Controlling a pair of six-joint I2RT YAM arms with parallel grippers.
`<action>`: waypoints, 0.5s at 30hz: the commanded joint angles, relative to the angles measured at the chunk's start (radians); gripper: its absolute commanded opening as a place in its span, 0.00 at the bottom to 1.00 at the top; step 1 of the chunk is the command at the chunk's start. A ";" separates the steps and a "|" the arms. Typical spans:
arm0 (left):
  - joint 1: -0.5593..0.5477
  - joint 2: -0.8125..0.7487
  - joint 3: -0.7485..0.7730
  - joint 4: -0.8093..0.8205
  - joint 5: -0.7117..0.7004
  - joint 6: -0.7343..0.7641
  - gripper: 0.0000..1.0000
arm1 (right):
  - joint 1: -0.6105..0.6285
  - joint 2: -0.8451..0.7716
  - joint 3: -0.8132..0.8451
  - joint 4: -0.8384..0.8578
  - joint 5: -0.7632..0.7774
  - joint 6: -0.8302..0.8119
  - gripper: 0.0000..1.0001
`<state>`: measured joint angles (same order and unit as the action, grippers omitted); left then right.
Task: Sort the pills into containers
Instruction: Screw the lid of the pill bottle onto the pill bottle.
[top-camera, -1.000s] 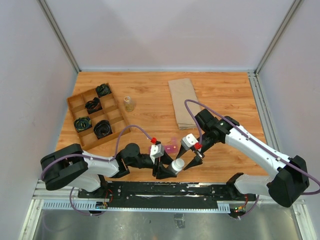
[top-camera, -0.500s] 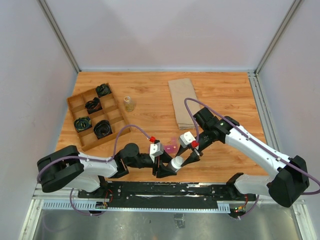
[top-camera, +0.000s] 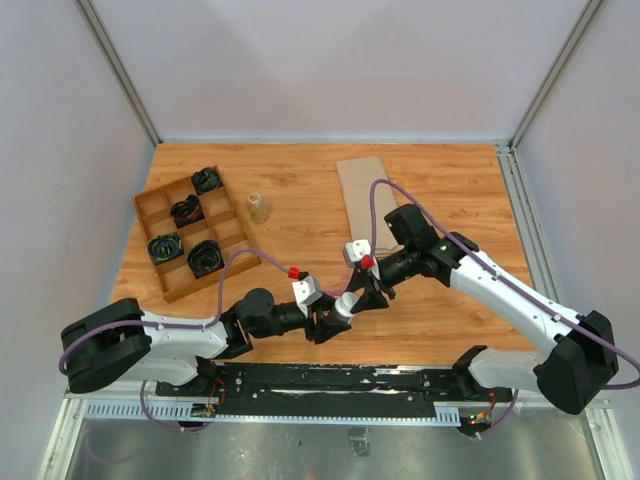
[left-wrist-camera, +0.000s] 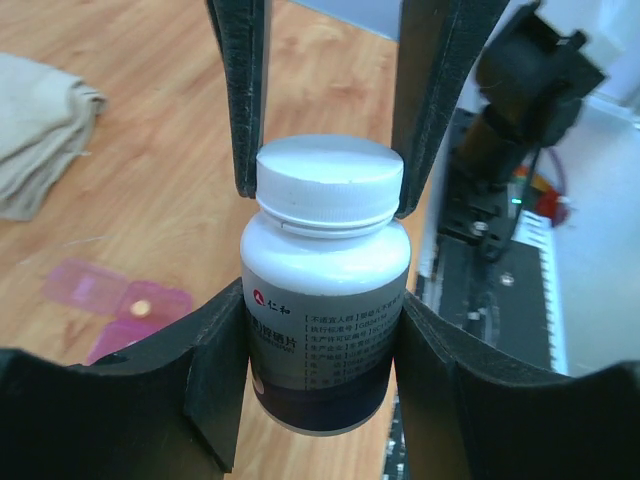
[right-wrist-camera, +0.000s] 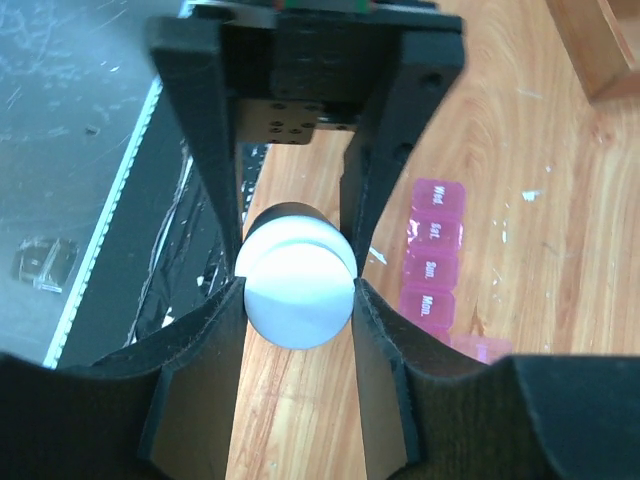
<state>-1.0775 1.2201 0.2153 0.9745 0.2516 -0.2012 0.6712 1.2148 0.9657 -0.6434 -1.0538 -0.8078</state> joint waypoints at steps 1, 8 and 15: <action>-0.012 -0.076 0.058 0.111 -0.311 0.103 0.00 | 0.030 0.082 0.010 0.106 0.181 0.350 0.23; -0.012 -0.006 0.105 0.064 -0.494 0.217 0.00 | 0.031 0.222 0.120 0.035 0.259 0.487 0.32; -0.012 0.049 0.026 0.147 -0.465 0.173 0.00 | -0.044 0.084 0.139 0.021 0.151 0.452 0.80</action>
<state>-1.0889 1.2583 0.2474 0.9337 -0.1642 -0.0250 0.6640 1.3975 1.0912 -0.5606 -0.8379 -0.3645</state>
